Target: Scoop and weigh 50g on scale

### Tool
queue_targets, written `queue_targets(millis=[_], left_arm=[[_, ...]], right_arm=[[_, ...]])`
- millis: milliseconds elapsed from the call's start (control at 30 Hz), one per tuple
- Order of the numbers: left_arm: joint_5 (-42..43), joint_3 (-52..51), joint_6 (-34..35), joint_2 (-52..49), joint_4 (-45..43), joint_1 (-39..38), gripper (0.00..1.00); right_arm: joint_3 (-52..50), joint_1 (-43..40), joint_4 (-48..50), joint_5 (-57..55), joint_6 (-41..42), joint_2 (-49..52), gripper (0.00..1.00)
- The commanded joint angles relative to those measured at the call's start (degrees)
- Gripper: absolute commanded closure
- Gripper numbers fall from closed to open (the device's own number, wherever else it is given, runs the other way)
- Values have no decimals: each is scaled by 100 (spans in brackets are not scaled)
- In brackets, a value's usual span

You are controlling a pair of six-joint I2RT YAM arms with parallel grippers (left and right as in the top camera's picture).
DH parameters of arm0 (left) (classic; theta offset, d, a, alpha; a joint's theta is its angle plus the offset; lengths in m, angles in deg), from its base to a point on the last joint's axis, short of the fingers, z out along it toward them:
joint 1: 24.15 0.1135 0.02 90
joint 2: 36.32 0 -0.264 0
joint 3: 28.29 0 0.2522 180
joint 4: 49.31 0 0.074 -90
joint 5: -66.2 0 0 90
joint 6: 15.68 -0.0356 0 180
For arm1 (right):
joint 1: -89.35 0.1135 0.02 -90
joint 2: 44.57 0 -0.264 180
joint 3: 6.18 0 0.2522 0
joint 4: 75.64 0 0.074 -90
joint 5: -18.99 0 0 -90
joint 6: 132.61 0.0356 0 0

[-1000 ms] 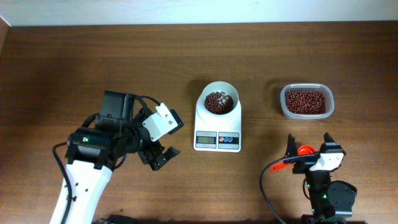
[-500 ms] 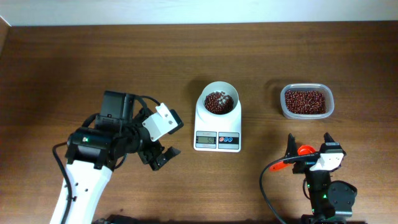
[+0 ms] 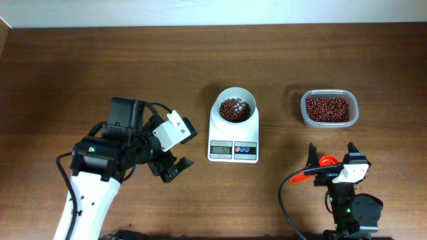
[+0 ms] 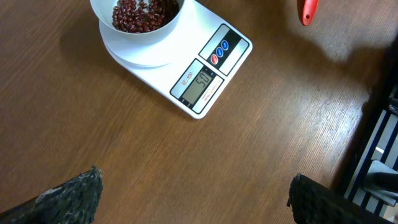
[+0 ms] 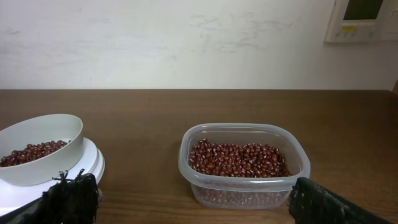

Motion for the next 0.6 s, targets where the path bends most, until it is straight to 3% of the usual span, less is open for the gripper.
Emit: queue_targets(millis=[0,333,567], left_arm=[[39,87,-116,2,-9,31,1],[39,-103,-116,385,-11,31,1],[645,-1187,-28,2164,-385,37,1]], right_arm=[[-39,-44,-26,-70,-26,-59,1],[-39,-44,-26,-72,-26,-59,1],[-39,-44,-24,-72,-26,-59,1]])
